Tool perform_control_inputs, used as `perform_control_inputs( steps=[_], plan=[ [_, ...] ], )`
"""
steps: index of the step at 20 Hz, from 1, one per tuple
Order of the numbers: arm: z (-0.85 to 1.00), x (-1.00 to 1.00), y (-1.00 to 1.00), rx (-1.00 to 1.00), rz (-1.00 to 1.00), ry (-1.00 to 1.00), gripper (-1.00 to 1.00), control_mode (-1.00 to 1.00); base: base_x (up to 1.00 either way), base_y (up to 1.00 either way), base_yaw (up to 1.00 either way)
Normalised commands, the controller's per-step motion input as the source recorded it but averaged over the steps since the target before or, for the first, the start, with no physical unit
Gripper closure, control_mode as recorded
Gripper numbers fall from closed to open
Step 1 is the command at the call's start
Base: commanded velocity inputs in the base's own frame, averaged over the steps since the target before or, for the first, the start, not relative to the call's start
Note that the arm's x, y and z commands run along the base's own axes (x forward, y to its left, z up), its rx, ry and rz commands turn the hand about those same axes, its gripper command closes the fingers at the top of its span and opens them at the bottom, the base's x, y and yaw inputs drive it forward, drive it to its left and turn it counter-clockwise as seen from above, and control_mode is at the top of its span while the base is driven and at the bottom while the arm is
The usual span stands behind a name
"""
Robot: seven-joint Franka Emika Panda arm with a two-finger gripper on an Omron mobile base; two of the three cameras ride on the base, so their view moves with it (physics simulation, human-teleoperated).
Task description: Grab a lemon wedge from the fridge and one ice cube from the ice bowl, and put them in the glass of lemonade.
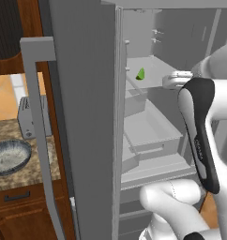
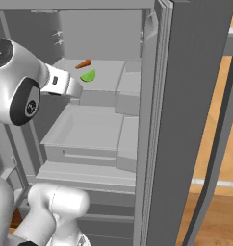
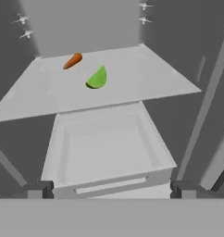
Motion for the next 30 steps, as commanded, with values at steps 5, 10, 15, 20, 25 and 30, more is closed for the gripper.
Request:
perform_control_inputs(
  steps=[5,10,15,20,25,30],
  plan=[
    [-0.01,0.29,0.4,0.02,-0.14,-0.03,-1.0,-1.0,0.0,0.0,0.0],
    [0.0,0.27,0.17,0.09,-0.04,0.01,-1.0,-1.0,0.0,0.0,0.0],
    [0.0,0.4,-0.01,0.12,0.0,0.06,-1.0,-1.0,0.0,0.0,0.0],
    [-0.06,0.51,0.0,0.04,0.0,0.03,-1.0,-1.0,0.0,0.0,0.0],
    [-0.12,0.61,0.0,0.0,-0.02,0.0,-1.0,-1.0,0.0,0.0,0.0],
    [-0.19,0.53,0.0,0.0,-0.02,0.01,-1.0,-1.0,0.0,0.0,0.0]
  ],
)
